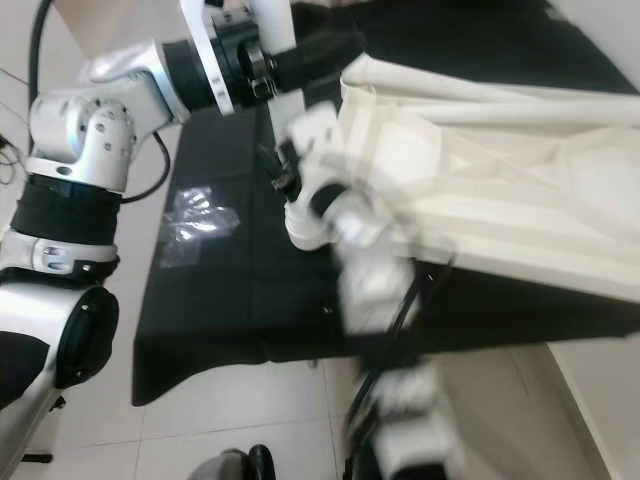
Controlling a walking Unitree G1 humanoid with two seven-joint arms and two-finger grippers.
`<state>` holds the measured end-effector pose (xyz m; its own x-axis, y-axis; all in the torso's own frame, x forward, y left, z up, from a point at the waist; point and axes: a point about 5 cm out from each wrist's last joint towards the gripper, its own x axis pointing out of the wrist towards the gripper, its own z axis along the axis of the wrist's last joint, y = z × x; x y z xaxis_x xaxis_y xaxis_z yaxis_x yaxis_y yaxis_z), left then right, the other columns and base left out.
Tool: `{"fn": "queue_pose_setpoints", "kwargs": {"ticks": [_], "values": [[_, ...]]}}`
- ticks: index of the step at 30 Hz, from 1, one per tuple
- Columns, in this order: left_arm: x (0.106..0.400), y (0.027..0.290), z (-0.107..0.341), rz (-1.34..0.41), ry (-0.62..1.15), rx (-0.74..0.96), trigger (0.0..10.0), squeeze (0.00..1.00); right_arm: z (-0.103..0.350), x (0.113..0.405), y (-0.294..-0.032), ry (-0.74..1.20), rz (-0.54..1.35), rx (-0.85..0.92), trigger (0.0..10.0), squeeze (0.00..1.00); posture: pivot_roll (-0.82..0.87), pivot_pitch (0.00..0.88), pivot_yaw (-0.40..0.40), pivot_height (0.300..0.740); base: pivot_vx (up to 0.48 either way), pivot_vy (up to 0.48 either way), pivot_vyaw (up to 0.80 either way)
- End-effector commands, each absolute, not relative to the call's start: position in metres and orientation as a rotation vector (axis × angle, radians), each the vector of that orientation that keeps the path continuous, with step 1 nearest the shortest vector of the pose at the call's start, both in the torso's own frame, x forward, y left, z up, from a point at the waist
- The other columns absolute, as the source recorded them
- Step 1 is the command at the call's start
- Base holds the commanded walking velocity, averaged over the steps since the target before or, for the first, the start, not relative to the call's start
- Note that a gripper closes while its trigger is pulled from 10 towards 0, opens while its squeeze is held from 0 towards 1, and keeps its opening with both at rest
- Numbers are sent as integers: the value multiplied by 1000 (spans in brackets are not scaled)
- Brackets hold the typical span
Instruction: Building children table
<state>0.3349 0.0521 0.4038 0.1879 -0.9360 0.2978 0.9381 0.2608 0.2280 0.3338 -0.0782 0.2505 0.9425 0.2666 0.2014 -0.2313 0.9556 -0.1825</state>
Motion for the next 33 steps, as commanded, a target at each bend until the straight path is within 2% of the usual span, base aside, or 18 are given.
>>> {"fn": "queue_pose_setpoints", "kwargs": {"ticks": [1, 5, 13, 14, 26, 27, 29, 31, 32, 33], "values": [[331, 53, 407, -1333, -427, 14, 10000, 0, 215, 330, -77, -60, 215, -137, 0, 0, -57, 224, 101, 740, 0, 0, 0], [331, 50, 403, -1336, -417, 47, 10000, 0, 218, 330, -70, -66, 229, -120, 0, 0, -61, 220, 94, 740, 0, 0, 0], [336, 55, 399, -1281, -413, 72, 10000, 0, 228, 331, -73, -77, 174, -139, 0, 0, -61, 222, 83, 740, 0, 0, 0], [335, 55, 398, -1293, -413, 72, 0, 0, 229, 330, -72, -77, 162, -143, 0, 0, -59, 223, 83, 740, 0, 0, 0], [335, 59, 400, -1292, -419, 71, 0, 0, 233, 329, -71, -77, 159, -140, 0, 0, -52, 231, 80, 740, 0, 0, 0], [335, 59, 400, -1292, -420, 69, 0, 0, 233, 330, -72, -79, 161, -144, 2000, 0, -51, 230, 80, 740, 0, 0, 0], [334, 60, 400, -1296, -422, 67, 0, 0, 238, 334, -75, -103, 160, -150, 10000, 0, -51, 229, 79, 740, 0, 0, 0], [334, 60, 400, -1297, -422, 66, 0, 0, 240, 336, -76, -117, 160, -150, 10000, 0, -50, 227, 80, 740, 0, 0, 0], [334, 60, 400, -1298, -423, 65, 0, 0, 245, 339, -73, -148, 250, -139, 10000, 192, -50, 227, 81, 740, 0, 0, 0], [333, 59, 400, -1302, -424, 65, 0, 0, 251, 344, -75, -167, 350, -89, 10000, 1000, -48, 227, 83, 740, 0, 0, 0]]}}
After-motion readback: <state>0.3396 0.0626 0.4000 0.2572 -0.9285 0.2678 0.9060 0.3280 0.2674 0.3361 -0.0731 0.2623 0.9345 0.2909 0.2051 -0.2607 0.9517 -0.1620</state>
